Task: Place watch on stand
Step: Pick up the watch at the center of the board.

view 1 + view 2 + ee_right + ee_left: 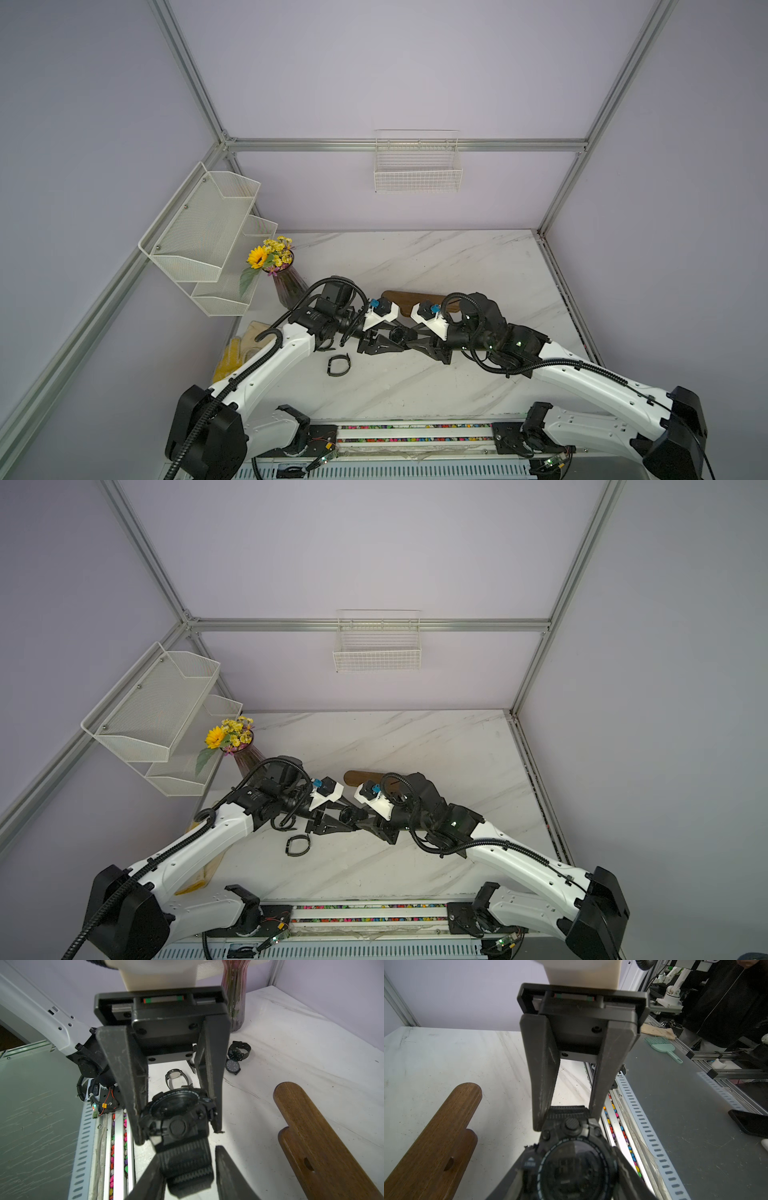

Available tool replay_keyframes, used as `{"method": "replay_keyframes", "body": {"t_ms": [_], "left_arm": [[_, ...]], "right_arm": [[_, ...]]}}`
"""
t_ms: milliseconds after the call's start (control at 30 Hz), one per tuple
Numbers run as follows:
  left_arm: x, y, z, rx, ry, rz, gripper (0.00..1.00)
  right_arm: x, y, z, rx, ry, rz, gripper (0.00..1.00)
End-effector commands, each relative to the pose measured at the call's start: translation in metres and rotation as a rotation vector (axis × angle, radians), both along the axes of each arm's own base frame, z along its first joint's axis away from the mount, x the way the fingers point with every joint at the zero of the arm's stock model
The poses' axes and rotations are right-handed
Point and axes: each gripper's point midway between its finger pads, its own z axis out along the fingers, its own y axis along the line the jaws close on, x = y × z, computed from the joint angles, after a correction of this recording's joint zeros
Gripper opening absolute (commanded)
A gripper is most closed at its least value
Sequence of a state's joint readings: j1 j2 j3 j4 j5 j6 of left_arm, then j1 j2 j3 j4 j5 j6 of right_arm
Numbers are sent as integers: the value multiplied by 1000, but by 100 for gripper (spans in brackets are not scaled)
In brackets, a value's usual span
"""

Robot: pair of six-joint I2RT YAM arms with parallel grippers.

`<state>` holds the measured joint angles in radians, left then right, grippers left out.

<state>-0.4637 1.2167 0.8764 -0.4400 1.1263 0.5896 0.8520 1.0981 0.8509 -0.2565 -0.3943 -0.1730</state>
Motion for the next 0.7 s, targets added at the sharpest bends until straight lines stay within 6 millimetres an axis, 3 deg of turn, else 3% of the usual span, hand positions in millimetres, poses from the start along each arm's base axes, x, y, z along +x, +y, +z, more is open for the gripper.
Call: {"method": "replay_keyframes", "body": {"t_ms": [0, 200, 367, 533, 567, 667], "left_arm": [[1, -6, 26, -46, -71, -44, 45], [5, -6, 25, -22, -79, -20, 48], [23, -10, 27, 15, -56, 47, 68], [38, -13, 32, 21, -33, 107, 82], [39, -14, 35, 10, -37, 115, 99], [62, -15, 47, -54, -49, 255, 100]], "right_arm": [[-9, 8, 9, 10, -30, 64, 34], [-2, 8, 3, -11, -56, 10, 21], [15, -7, 17, 34, -139, -134, 13], [33, -26, 26, 90, -222, -294, 12], [37, -29, 25, 95, -233, -323, 11], [49, -38, 22, 110, -276, -422, 10]]}}
